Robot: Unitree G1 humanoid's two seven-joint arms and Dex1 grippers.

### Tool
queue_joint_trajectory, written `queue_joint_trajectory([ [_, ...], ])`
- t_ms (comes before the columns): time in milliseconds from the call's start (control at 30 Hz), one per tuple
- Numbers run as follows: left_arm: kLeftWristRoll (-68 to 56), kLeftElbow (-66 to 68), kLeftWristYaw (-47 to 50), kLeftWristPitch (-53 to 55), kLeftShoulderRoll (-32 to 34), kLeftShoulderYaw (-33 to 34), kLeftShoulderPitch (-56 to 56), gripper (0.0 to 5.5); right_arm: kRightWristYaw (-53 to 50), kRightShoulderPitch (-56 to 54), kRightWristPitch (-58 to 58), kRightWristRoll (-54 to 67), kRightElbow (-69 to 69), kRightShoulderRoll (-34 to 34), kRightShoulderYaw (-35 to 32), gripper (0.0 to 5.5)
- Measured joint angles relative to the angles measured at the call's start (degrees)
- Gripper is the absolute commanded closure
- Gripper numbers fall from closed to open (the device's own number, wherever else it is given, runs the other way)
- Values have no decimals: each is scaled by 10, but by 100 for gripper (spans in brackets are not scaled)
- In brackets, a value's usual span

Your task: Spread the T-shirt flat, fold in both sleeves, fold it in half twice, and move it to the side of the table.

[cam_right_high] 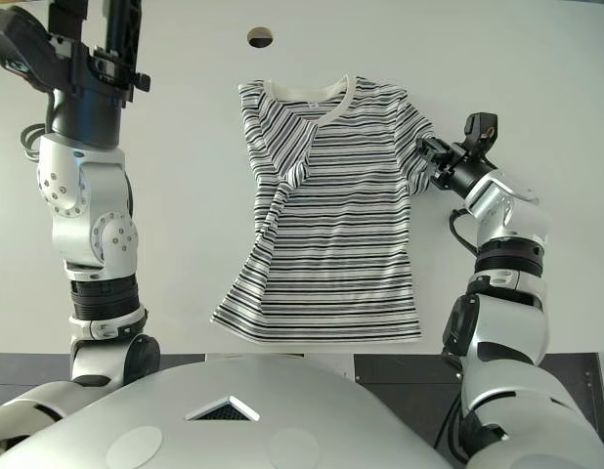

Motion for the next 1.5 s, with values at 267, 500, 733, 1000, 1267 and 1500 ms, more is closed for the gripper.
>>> queue_joint_trajectory([
  [267, 48, 1, -29, -31, 37, -24, 31, 290, -1, 13, 25, 3, -54, -13, -8, 538],
  [500, 60, 3, -43, -41, 59, -32, 60, 290, -6, 45, 76, 16, -172, -18, -10, 538],
  [733, 59, -4, -42, -33, 59, -35, 60, 290, -13, 72, 125, 27, -291, -11, 12, 538],
  [1000, 59, 6, -42, -35, 55, -43, 60, 290, -27, 83, 162, 26, -375, 27, 81, 538],
  [1267, 48, 12, -43, -38, 53, -43, 60, 290, -38, 73, 159, 7, -332, 63, 127, 517],
  [1500, 38, 13, -43, -38, 54, -41, 60, 290, -39, 69, 158, 4, -325, 73, 130, 459],
])
